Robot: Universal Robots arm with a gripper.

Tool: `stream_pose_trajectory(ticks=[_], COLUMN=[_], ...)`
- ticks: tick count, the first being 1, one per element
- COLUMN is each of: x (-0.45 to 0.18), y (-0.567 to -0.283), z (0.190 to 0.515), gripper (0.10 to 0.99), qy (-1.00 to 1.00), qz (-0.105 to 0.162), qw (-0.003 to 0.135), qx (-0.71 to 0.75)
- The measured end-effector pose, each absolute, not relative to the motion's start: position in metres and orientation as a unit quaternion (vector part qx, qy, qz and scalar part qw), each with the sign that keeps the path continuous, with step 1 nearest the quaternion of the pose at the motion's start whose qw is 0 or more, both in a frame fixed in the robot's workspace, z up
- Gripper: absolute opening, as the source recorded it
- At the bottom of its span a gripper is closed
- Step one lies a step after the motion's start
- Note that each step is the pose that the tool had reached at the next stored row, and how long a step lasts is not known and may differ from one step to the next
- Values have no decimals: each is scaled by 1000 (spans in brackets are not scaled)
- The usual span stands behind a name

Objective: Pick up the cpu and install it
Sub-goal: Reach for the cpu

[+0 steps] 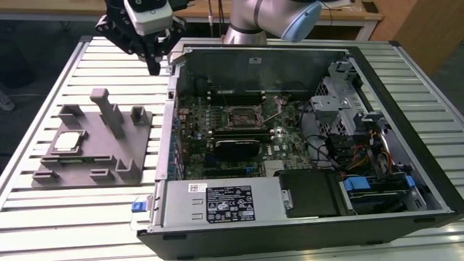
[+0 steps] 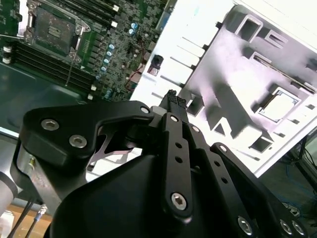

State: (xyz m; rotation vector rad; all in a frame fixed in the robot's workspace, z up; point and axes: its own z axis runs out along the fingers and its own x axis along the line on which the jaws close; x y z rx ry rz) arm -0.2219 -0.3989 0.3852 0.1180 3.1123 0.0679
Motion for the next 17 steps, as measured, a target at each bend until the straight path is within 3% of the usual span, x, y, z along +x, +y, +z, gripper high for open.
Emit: stream_pose_trajectory(ticks=[17], x=[-255], y=[-399], z=[375], gripper=[106], qy=[999], qz=[22], qw=[13], qx=[38])
